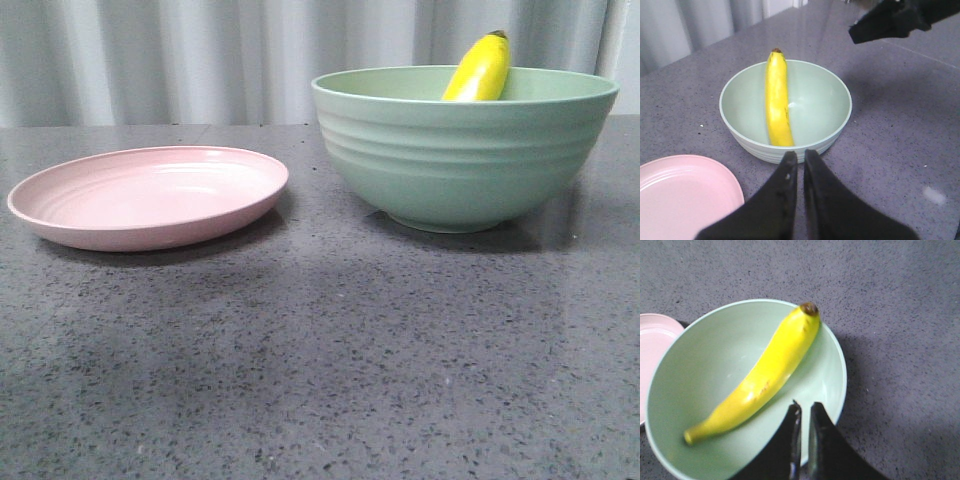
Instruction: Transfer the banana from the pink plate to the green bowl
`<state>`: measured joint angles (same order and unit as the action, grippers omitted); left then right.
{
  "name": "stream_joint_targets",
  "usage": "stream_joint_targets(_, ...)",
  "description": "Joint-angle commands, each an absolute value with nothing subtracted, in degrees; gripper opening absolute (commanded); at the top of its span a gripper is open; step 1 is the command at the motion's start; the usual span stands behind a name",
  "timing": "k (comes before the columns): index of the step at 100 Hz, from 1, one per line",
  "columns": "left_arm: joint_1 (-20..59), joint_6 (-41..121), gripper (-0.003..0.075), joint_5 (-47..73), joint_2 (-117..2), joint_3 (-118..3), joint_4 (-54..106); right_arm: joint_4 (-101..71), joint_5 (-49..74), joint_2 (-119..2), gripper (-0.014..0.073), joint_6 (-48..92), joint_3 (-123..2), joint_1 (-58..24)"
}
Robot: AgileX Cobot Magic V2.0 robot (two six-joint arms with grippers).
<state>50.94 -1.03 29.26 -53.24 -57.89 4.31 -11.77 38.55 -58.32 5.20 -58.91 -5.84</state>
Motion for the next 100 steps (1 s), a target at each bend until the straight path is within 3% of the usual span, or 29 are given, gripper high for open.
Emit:
stream_joint_targets(1,51.38,-1.72,-0.0019,19.19,-47.88,-53.68,3.99,-11.50,31.76,-52.08,-0.0076,6.13,-56.20,-5.60)
stream_joint_targets(55,51.38,-1.72,-0.0019,-1.00,-22.41,-19.66,3.99,-10.40,19.24,-14.10,-0.0076,6.74,-28.69,-5.60)
stream_joint_targets(78,51.38,-1.72,-0.0019,-0.88,-17.91,-14.87,3.99,-10.31,19.50,-2.28,-0.0076,6.74,-22.70,-5.60)
stream_joint_targets(100,51.38,-1.72,-0.0019,-0.61,-18.05,-14.45,3.99,-10.31,21.33,0.78,-0.0076,6.74,-22.60,-5.60)
